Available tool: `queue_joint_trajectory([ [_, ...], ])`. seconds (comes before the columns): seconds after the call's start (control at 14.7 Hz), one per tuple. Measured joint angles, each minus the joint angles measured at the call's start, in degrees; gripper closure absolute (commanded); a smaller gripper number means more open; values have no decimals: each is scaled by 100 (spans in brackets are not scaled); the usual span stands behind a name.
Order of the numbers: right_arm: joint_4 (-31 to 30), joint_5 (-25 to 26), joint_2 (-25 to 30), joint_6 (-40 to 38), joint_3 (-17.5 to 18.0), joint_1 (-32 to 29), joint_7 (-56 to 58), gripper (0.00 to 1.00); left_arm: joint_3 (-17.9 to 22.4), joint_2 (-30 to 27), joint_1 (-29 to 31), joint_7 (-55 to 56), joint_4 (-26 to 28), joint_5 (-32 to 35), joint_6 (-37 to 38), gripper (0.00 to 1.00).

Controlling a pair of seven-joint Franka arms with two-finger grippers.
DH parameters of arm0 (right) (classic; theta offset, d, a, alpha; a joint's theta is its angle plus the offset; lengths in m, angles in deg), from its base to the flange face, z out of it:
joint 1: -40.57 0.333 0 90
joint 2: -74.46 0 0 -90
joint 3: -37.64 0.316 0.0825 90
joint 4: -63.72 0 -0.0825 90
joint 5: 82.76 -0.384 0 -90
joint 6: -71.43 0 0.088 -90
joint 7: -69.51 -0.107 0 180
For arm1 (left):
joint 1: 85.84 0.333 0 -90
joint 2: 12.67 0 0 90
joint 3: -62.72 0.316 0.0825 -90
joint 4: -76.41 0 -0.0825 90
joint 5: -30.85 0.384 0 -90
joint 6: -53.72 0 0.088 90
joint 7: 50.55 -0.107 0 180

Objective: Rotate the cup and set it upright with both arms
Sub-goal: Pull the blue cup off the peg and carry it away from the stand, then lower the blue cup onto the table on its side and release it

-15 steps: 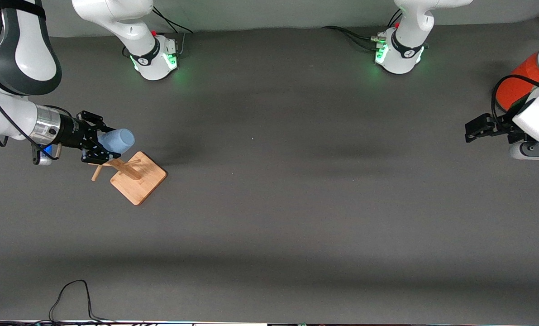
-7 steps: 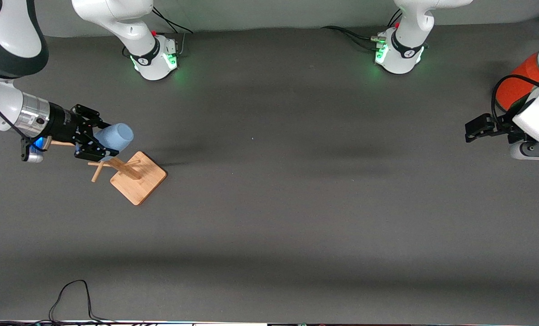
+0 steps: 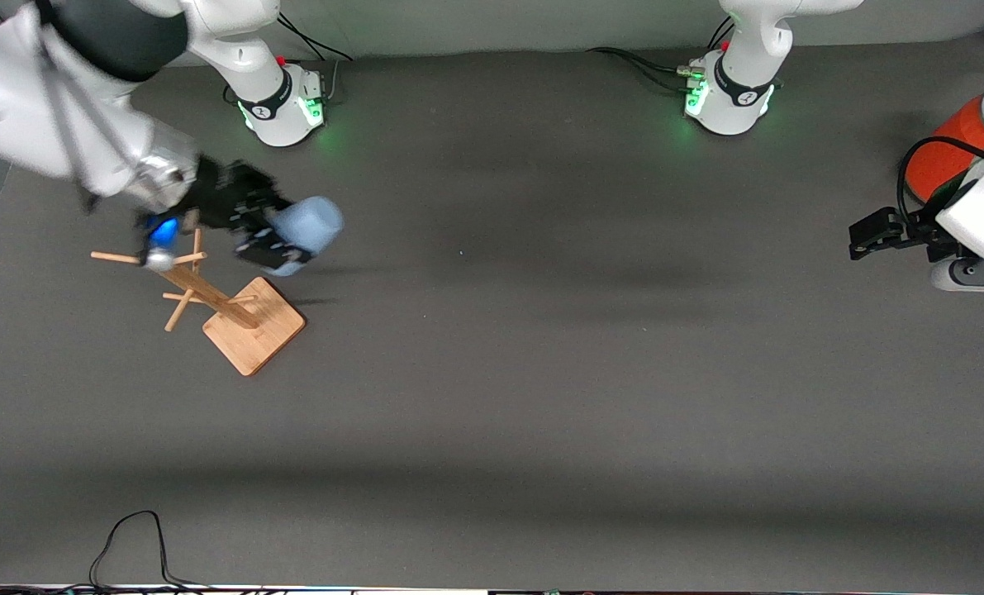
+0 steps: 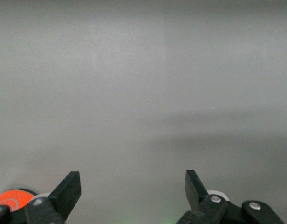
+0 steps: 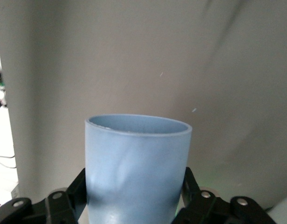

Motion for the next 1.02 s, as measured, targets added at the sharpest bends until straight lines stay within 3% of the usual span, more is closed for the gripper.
queue_joint_trajectory([
  [0.2, 55, 976, -263, 560, 1211, 41, -1422, 42, -1, 0, 3, 0, 0, 0, 0, 0],
  [0.41, 43, 2104, -897, 1007, 2026, 103, -2914, 42, -1, 0, 5, 0, -1, 0, 0, 0],
  [0.82, 92, 4474, -2939, 1840, 2188, 991, -5706, 40, 1, 0, 8, 0, -3, -1, 0, 0],
  [1.02, 343, 5324, -3823, 1922, 2188, 1375, -6707, 40, 1, 0, 8, 0, -4, -1, 0, 0],
])
